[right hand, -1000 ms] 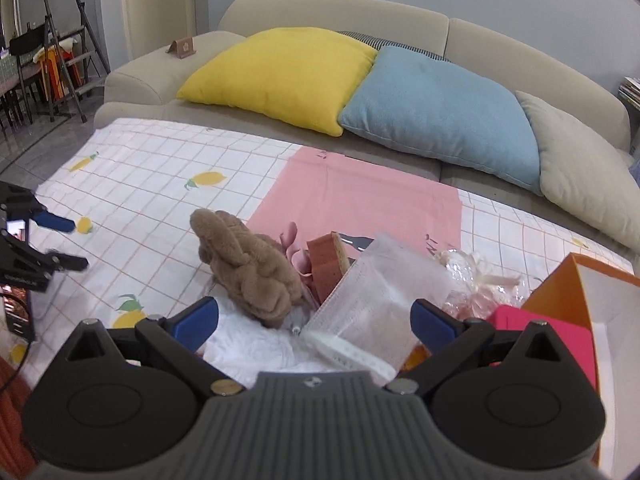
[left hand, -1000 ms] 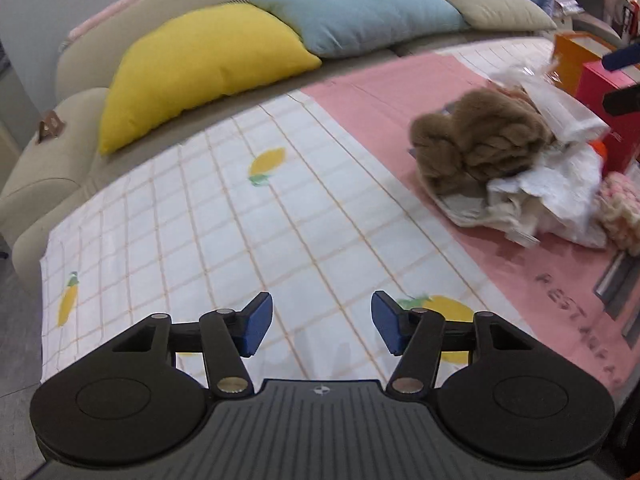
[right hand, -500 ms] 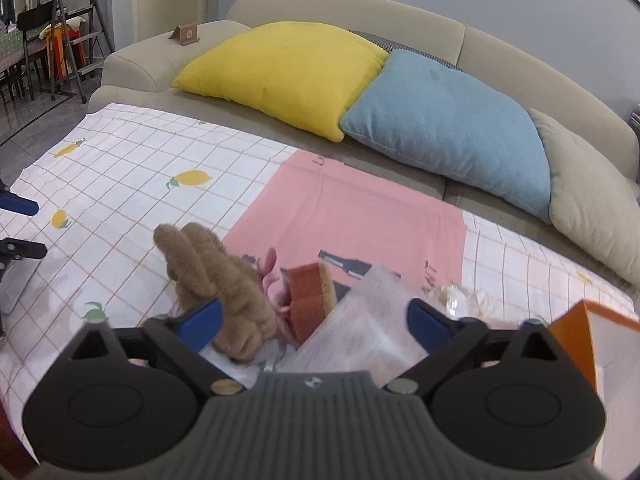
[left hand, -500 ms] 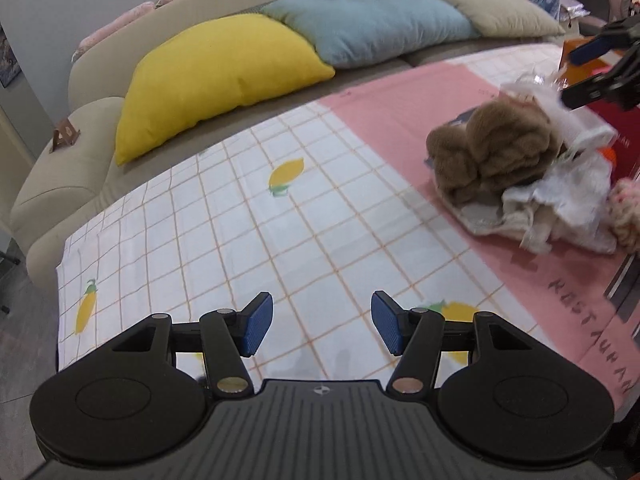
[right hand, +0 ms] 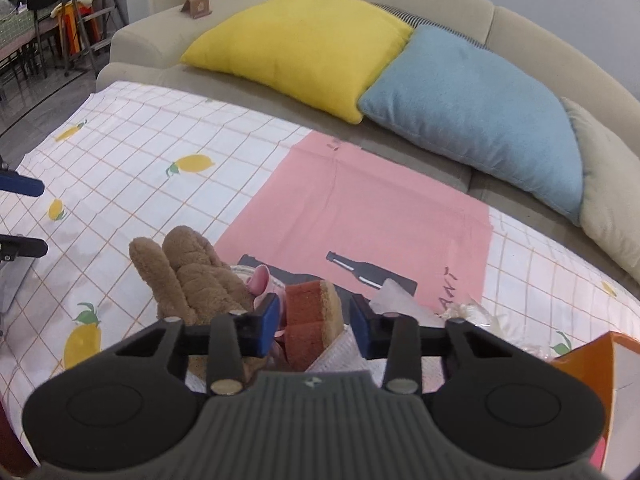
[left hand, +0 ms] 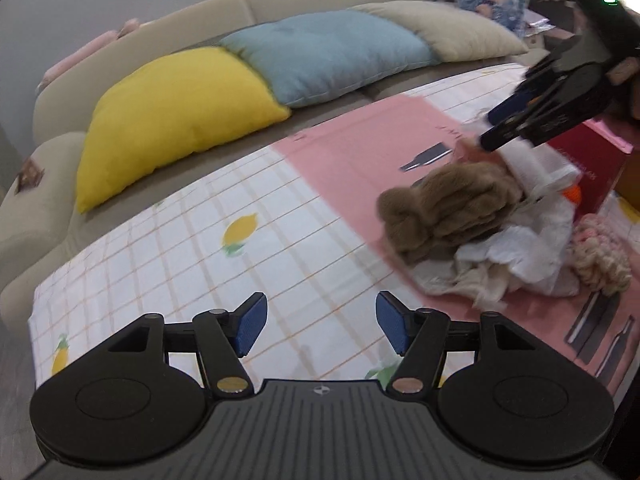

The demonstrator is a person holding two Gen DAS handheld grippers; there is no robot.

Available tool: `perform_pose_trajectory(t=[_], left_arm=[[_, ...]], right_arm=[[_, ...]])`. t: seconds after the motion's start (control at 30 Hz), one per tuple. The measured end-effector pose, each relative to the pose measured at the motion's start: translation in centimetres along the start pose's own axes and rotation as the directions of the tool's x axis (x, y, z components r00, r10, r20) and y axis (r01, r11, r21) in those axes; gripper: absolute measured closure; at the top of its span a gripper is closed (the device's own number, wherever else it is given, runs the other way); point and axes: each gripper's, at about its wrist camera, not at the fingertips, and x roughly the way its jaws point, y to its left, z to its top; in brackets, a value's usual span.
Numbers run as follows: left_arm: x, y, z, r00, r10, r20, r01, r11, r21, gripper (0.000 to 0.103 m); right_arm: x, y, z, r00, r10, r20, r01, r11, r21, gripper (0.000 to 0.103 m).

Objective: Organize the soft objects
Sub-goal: 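Move the left tool to the brown plush while the right tool approaches the brown block, then grasp the brown plush with the left tool while the right tool grasps the brown block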

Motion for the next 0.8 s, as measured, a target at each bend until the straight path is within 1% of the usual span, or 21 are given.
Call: perform_pose_trajectory(t=[0.17,0.33,0.43,0.5,0.53,0.6,0.73,0.8], left_arm=[[0.8,-1.5,1.2,0.999,-0.045,0.016,0.044,0.997,0.066,0.028],[1.3,-2.9,2.5,0.995,-0.082,0.057,0.074,0.989,0.131,0.023],[2.0,-3.9,3.3,0.993,-0.106,0.057,0.095,0.980,0.172,0.021],[2.6,-4.9,3.8,0.992,-0.116,0.049,0.103,0.971,0.216,0.020],[3.0,-5.4,3.9,0.992,-0.121,0.047,0.106,0.964,0.244,0.019],[3.5,-6.3,4.2,0.991,-0.129,0.043,0.111,0.950,0.291,0.016],[5.2,-8.0,4.8,0.991,-0.125,0.048,0.097,0.918,0.385,0.015],[6.2,-8.7,5.0,0.991,-0.130,0.031,0.106,0.903,0.417,0.015]], right_arm=[[1.4,-0.2,0.2,0.998,0.037,-0.050,-0.037,0.999,0.003,0.069],[2.3,-0.5,-0.4,0.995,0.032,-0.092,-0.032,0.999,0.003,0.070],[2.6,-0.9,-0.8,0.993,0.048,-0.112,-0.046,0.999,0.019,0.070],[2.7,-0.9,-0.9,0.992,0.050,-0.118,-0.048,0.999,0.020,0.071],[2.7,-1.0,-0.9,0.992,0.051,-0.116,-0.049,0.999,0.021,0.073],[2.4,-1.2,-0.9,0.992,0.061,-0.113,-0.058,0.998,0.033,0.075],[1.7,-1.4,-0.8,0.991,0.072,-0.108,-0.069,0.997,0.036,0.076],[1.5,-1.7,-0.8,0.991,0.083,-0.108,-0.078,0.996,0.050,0.076]])
